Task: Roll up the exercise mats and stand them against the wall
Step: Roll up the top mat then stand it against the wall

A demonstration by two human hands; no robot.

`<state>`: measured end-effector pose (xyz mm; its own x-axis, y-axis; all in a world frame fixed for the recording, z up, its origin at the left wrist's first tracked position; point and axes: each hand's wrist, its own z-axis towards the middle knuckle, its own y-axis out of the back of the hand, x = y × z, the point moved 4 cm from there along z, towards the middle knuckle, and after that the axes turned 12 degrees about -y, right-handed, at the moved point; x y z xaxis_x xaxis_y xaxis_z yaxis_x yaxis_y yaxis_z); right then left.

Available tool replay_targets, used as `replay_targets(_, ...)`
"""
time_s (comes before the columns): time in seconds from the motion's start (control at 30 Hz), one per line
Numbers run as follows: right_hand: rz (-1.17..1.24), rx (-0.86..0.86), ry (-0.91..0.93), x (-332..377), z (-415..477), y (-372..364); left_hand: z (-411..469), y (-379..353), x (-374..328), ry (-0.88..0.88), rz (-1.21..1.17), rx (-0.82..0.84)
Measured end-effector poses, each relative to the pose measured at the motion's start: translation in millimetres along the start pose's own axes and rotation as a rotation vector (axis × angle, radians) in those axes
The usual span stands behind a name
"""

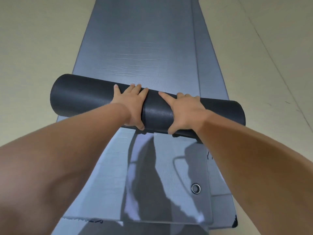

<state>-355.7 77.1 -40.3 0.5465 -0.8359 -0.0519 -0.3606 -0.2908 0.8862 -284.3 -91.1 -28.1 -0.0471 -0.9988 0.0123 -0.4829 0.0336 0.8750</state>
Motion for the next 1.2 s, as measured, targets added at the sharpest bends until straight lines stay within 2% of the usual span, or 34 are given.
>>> replay_targets(0.17,0.047,0.068,-0.040,3.4,-6.7,5.8,-48.8,-27.9,-13.5,0.009,0.013,-0.260)
replay_targets(0.3,0.119,0.109,-0.099,23.2,-33.0,-6.4,-83.3,-47.9,-12.0,0.003,-0.054,-0.343)
replay_targets(0.53,0.445,0.210,-0.193,55.9,-92.0,-34.2,-128.5,-66.4,-13.2,0.165,-0.349,-0.448)
replay_targets(0.6,0.542,0.249,-0.206,58.7,-106.1,-41.3,-133.6,-78.4,-15.6,0.307,-0.560,-0.448)
replay_targets(0.7,0.746,0.355,-0.245,57.9,-120.0,-54.3,-146.1,-94.0,-25.5,0.530,-1.212,-0.565)
replay_targets(0.73,0.842,0.399,-0.262,57.6,-123.9,-61.1,-148.9,-97.0,-34.2,0.583,-1.446,-0.555)
replay_targets(0.8,1.018,0.476,-0.279,58.2,-132.3,-75.1,-149.5,-99.8,-56.7,0.648,-1.767,-0.400)
replay_targets(0.93,1.246,0.477,-0.280,56.9,-142.6,-88.4,-138.4,-109.7,-73.7,0.663,-1.953,-0.381)
replay_targets(1.13,1.152,0.313,-0.168,63.5,-139.9,-87.4,-137.4,-104.9,-71.3,0.657,-2.001,-0.373)
replay_targets(1.2,1.195,0.331,-0.143,61.7,-132.9,-85.2,-134.9,-104.4,-71.2,0.666,-2.000,-0.384)
